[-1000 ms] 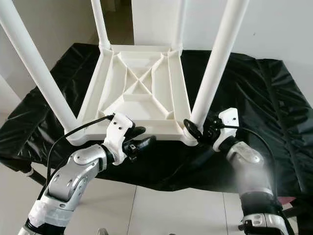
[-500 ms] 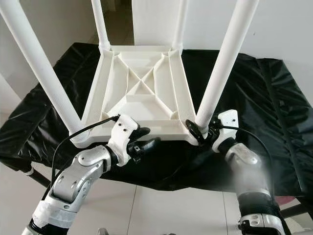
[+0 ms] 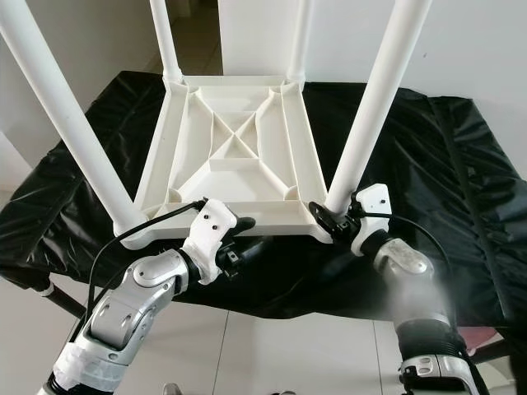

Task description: Building children table

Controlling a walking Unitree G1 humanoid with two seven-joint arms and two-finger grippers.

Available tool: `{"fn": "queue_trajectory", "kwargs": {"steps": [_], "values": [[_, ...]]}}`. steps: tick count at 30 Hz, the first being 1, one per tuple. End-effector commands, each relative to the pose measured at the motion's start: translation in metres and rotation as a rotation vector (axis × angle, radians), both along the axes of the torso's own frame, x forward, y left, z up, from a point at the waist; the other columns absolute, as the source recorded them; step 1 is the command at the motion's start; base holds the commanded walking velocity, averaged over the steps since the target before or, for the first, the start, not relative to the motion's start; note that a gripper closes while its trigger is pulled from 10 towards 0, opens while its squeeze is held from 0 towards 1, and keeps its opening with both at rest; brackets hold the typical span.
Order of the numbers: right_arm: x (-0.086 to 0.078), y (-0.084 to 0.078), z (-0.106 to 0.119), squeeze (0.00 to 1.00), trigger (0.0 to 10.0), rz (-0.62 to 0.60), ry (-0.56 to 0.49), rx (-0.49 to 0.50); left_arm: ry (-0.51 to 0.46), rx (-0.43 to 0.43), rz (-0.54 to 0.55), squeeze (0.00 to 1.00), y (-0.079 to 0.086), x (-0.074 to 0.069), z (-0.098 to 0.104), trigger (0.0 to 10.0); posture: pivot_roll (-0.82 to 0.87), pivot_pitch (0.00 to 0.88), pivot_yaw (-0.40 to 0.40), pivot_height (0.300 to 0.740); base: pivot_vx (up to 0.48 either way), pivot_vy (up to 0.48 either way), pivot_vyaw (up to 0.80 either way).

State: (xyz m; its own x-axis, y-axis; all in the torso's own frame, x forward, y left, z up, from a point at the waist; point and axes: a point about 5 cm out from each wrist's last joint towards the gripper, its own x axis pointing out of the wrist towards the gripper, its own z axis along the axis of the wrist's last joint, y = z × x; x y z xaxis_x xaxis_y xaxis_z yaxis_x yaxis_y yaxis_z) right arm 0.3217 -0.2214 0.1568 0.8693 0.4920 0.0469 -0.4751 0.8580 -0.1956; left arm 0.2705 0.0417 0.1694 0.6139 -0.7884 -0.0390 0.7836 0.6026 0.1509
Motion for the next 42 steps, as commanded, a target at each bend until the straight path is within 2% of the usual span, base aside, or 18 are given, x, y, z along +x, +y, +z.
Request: {"fn": "queue_trajectory", "kwargs": {"steps": [1, 5, 11, 14, 16, 17, 18, 19, 22, 25, 26, 28, 31, 32, 34, 35, 37, 42], "values": [[0.004, 0.005, 0.01, 0.0, 10.0, 0.0, -0.045, -0.004, -0.024, 0.019, 0.01, 0.0, 0.001, -0.001, -0.002, 10.0, -0.03, 0.104, 0.006, 0.74, 0.0, 0.0, 0.0], [0.003, 0.006, 0.009, 0.0, 10.0, -0.015, -0.036, 0.01, -0.028, 0.018, 0.013, 0.0, 0.0, -0.001, -0.002, 10.0, -0.03, 0.105, 0.003, 0.74, 0.0, 0.0, 0.0], [0.001, 0.014, 0.003, 0.0, 10.0, -0.137, -0.001, 0.026, -0.024, 0.012, 0.021, 0.0, -0.001, -0.001, -0.003, 10.0, -0.03, 0.106, 0.003, 0.74, 0.0, 0.0, 0.0], [-0.002, 0.026, -0.002, 0.0, 10.0, -0.317, 0.025, 0.058, -0.029, 0.01, 0.02, 0.0, -0.002, -0.001, -0.002, 10.0, -0.04, 0.104, 0.007, 0.74, 0.0, 0.0, 0.0], [-0.003, 0.03, -0.004, 0.0, 10.0, -0.366, 0.034, 0.067, -0.031, 0.009, 0.02, 0.0, -0.003, 0.0, -0.002, 10.0, -0.04, 0.104, 0.007, 0.74, 0.0, 0.0, 0.0], [-0.006, 0.034, -0.007, 0.0, 10.0, -0.474, 0.051, 0.09, -0.033, 0.007, 0.018, 0.0, -0.003, 0.0, -0.002, 10.0, -0.04, 0.101, 0.008, 0.74, 0.0, 0.0, 0.0], [-0.006, 0.034, -0.007, 0.0, 10.0, -0.474, 0.051, 0.09, -0.033, 0.007, 0.018, 0.0, -0.003, 0.0, -0.002, 10.0, -0.04, 0.101, 0.008, 0.74, 0.0, 0.0, 0.0], [-0.013, 0.041, -0.012, 0.0, 10.0, -0.62, 0.073, 0.126, -0.034, 0.006, 0.013, 0.0, -0.003, -0.001, -0.002, 10.0, -0.04, 0.099, 0.007, 0.74, 0.0, 0.0, 0.0], [-0.019, 0.051, -0.015, 0.0, 10.0, -0.715, 0.069, 0.138, -0.036, 0.006, 0.009, 0.0, -0.005, -0.001, -0.002, 10.0, -0.04, 0.097, 0.005, 0.74, 0.0, 0.0, 0.0], [-0.023, 0.066, -0.018, 0.0, 10.0, -0.768, 0.085, 0.165, -0.039, 0.006, 0.006, 0.0, -0.006, 0.0, -0.002, 10.0, -0.04, 0.094, 0.007, 0.74, 0.0, 0.0, 0.0], [-0.023, 0.066, -0.018, 0.0, 10.0, -0.768, 0.085, 0.165, -0.039, 0.006, 0.006, 0.0, -0.006, 0.0, -0.002, 10.0, -0.04, 0.094, 0.007, 0.74, 0.0, 0.0, 0.0], [-0.021, 0.083, -0.018, 0.0, 10.0, -0.721, 0.102, 0.205, -0.039, 0.002, 0.006, 0.0, -0.007, 0.0, -0.001, 10.0, -0.04, 0.088, 0.008, 0.74, 0.0, 0.0, 0.0], [-0.021, 0.084, -0.014, 0.0, 10.0, -0.703, 0.082, 0.213, -0.04, -0.001, 0.005, 0.0, -0.007, 0.0, 0.0, 10.0, -0.04, 0.086, 0.007, 0.74, 0.0, 0.0, 0.0], [-0.022, 0.082, -0.012, 0.42, 10.0, -0.692, 0.071, 0.228, -0.04, -0.003, 0.004, 0.0, -0.008, 0.0, 0.0, 10.0, -0.04, 0.082, 0.005, 0.74, 0.0, 0.0, 0.0], [-0.023, 0.081, -0.01, 0.42, 10.0, -0.692, 0.069, 0.238, -0.04, -0.004, 0.004, 0.0, -0.008, -0.001, 0.0, 10.0, -0.04, 0.082, 0.005, 0.74, 0.0, 0.0, 0.0], [-0.024, 0.081, -0.008, 1.0, 10.0, -0.68, 0.056, 0.244, -0.042, -0.002, 0.005, 0.0, -0.007, -0.001, 0.0, 10.0, -0.04, 0.08, 0.004, 0.74, 0.0, 0.0, 0.0], [-0.024, 0.081, -0.005, 1.0, 10.0, -0.677, 0.047, 0.245, -0.043, -0.001, 0.007, 0.0, -0.007, 0.0, -0.001, 10.0, -0.04, 0.08, 0.004, 0.74, 0.0, 0.0, 0.0], [-0.016, 0.073, 0.009, 1.0, 10.0, -0.499, 0.014, 0.261, -0.045, -0.004, 0.013, 0.0, -0.007, 0.0, 0.0, 10.0, -0.03, 0.077, 0.0, 0.74, 0.0, 0.0, 0.0]]}}
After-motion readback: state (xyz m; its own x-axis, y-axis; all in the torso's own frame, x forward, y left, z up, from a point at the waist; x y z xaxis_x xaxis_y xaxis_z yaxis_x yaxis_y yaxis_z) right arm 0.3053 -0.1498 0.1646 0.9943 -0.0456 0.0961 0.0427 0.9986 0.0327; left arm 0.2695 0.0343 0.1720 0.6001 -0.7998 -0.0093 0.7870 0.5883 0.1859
